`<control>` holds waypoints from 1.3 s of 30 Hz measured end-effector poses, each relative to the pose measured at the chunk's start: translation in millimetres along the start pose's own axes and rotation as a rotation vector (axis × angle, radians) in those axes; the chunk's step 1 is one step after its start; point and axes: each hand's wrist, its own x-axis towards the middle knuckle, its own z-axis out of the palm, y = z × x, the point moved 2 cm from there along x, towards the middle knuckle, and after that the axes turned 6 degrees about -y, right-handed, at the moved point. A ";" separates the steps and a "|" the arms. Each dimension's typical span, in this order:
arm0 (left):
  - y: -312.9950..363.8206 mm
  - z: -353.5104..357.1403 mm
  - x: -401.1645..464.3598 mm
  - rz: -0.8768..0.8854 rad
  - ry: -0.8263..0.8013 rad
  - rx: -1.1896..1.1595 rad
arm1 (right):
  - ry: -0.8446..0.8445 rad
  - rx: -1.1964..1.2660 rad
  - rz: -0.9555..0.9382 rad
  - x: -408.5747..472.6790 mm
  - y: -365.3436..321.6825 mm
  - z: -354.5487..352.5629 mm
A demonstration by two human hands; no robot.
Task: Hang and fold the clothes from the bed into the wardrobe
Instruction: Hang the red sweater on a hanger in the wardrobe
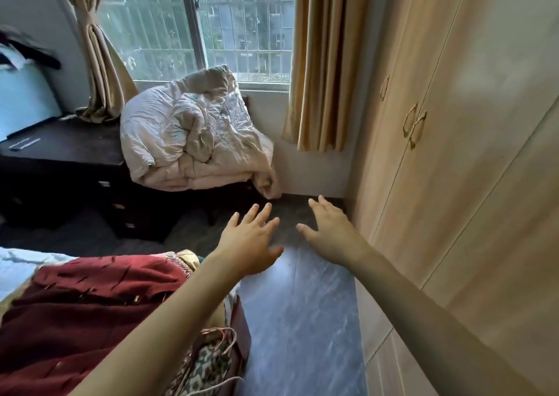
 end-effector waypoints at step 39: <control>-224.6 -95.1 501.5 -0.405 0.023 -0.166 | -0.118 -0.208 -0.436 610.0 7.6 -74.8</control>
